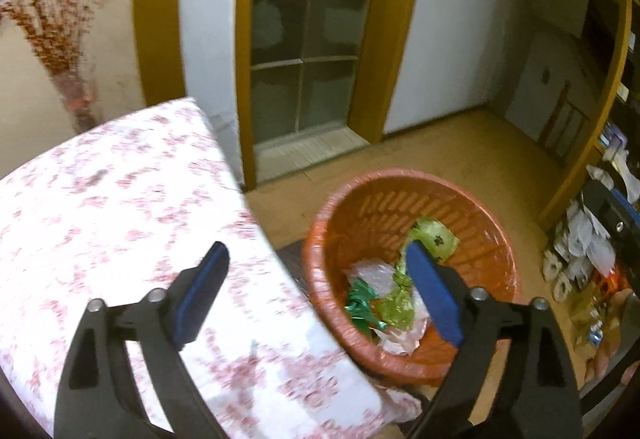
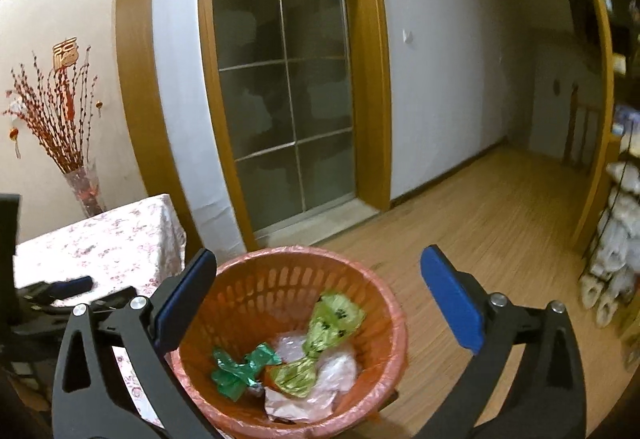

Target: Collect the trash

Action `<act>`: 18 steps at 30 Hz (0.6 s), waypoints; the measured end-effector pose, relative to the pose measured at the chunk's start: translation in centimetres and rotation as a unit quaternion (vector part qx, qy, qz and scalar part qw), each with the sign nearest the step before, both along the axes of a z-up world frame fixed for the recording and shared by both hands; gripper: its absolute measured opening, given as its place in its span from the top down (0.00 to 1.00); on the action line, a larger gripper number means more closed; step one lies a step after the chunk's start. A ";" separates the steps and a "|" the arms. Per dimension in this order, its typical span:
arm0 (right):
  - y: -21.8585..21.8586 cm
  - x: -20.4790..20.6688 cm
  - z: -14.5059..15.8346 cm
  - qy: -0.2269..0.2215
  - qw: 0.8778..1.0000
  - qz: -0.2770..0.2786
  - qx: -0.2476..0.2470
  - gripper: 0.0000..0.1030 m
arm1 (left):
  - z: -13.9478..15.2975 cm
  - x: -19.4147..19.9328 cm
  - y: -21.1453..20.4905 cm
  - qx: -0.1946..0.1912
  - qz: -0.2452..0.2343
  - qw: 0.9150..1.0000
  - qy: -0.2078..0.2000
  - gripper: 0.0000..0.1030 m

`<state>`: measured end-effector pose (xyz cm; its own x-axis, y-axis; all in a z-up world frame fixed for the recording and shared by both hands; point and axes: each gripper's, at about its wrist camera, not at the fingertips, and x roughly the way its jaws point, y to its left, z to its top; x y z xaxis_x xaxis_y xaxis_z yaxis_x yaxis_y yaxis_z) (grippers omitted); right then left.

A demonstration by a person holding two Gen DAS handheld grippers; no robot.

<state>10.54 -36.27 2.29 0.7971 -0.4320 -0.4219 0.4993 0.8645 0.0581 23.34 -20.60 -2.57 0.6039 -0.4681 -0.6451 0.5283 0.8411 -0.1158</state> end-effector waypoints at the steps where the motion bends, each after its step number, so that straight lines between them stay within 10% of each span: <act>1: 0.2 -0.2 0.2 -0.001 1.000 -0.001 -0.004 0.02 | 0.3 -0.4 0.6 -0.002 0.007 1.000 -0.006 0.07; 18: 8.1 -5.2 0.2 -0.012 0.998 0.063 -0.007 0.02 | 2.5 -11.2 9.6 -0.007 0.121 0.987 -0.109 0.04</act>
